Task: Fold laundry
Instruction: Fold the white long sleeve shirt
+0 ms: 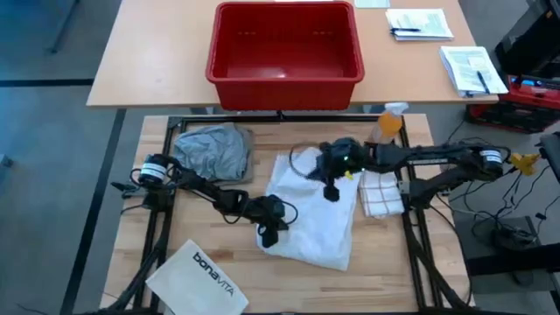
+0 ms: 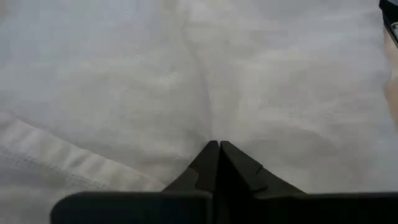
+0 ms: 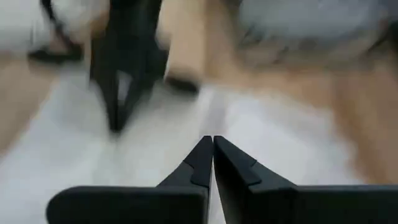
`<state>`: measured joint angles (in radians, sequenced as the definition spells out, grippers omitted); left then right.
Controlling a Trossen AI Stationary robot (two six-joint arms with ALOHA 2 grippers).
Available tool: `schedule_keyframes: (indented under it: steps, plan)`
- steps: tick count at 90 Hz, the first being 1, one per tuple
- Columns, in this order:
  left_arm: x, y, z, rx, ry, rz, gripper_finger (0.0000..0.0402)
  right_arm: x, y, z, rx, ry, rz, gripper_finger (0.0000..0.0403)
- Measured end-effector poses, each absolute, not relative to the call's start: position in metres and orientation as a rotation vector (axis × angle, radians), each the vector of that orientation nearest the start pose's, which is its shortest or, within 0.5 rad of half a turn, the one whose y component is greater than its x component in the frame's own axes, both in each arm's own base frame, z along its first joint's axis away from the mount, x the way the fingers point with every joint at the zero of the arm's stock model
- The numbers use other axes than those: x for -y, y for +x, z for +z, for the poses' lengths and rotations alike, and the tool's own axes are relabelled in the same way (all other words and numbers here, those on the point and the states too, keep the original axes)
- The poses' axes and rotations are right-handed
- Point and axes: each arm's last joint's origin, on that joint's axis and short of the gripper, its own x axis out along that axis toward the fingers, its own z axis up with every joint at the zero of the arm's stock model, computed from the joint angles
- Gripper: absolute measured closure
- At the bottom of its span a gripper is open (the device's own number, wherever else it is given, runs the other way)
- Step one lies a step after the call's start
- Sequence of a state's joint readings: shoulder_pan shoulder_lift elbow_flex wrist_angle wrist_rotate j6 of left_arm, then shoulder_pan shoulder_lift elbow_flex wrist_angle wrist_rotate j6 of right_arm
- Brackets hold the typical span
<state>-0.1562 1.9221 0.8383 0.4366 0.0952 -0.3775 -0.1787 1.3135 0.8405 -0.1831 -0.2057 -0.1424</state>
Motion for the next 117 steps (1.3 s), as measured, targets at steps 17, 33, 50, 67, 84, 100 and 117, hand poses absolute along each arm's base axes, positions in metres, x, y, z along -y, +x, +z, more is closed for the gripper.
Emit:
schedule_keyframes:
  steps: [17, 33, 50, 67, 84, 100, 117]
  plan:
    - [0.058, 0.351, 0.105, -0.684, -0.342, -0.117, 0.0401, 0.042, 0.282, 0.200, -0.721, -0.005, 0.200, 0.0403]
    - [0.058, 0.351, 0.105, -0.679, -0.348, -0.116, 0.0401, 0.045, 0.298, 0.172, -0.795, -0.004, 0.240, 0.0403]
    - [0.058, 0.351, 0.105, -0.679, -0.352, -0.115, 0.0401, 0.060, 0.315, 0.155, -0.871, -0.068, 0.057, 0.0403]
    - [0.058, 0.351, 0.105, -0.679, -0.371, -0.108, 0.0401, 0.089, 0.326, 0.208, -0.707, -0.260, -0.504, 0.0403]
    - [0.058, 0.351, 0.105, -0.677, -0.375, -0.103, 0.0401, 0.096, 0.315, 0.238, -0.569, -0.091, -0.456, 0.0403]
    - [0.057, 0.351, 0.108, -0.673, -0.378, -0.100, 0.0401, 0.080, 0.295, 0.235, -0.661, 0.081, -0.148, 0.0403]
    - [0.054, 0.350, 0.133, -0.580, -0.300, -0.071, 0.0402, 0.050, 0.269, 0.228, -0.662, 0.288, 0.008, 0.0403]
